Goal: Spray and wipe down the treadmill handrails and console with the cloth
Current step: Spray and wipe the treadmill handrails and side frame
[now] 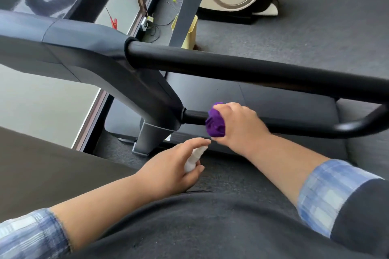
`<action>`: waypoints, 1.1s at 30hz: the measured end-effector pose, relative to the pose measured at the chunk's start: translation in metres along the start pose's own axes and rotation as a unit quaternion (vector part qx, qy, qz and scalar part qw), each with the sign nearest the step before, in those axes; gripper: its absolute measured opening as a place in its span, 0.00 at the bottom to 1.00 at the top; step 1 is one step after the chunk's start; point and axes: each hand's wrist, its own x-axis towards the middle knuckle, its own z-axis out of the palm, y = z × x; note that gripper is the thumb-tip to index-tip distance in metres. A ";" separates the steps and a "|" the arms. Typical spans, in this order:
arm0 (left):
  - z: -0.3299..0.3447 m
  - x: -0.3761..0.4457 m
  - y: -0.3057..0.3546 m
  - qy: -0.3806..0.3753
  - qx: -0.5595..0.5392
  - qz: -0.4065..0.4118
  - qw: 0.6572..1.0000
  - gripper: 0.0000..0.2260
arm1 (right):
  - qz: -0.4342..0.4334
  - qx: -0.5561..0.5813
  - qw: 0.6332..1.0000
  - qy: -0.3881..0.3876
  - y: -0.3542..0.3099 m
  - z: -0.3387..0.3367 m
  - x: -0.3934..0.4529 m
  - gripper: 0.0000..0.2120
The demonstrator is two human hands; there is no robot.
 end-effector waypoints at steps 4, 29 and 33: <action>-0.014 -0.007 -0.018 0.006 0.011 -0.012 1.000 0.24 | -0.053 -0.012 0.998 0.009 -0.064 0.024 0.031 0.34; -0.044 0.012 -0.053 -0.026 -0.032 0.032 0.999 0.27 | -0.023 0.067 0.996 -0.053 -0.072 0.009 0.051 0.26; -0.039 0.018 -0.046 -0.025 -0.033 0.032 0.999 0.26 | -0.026 0.043 0.997 -0.051 -0.067 0.006 0.046 0.22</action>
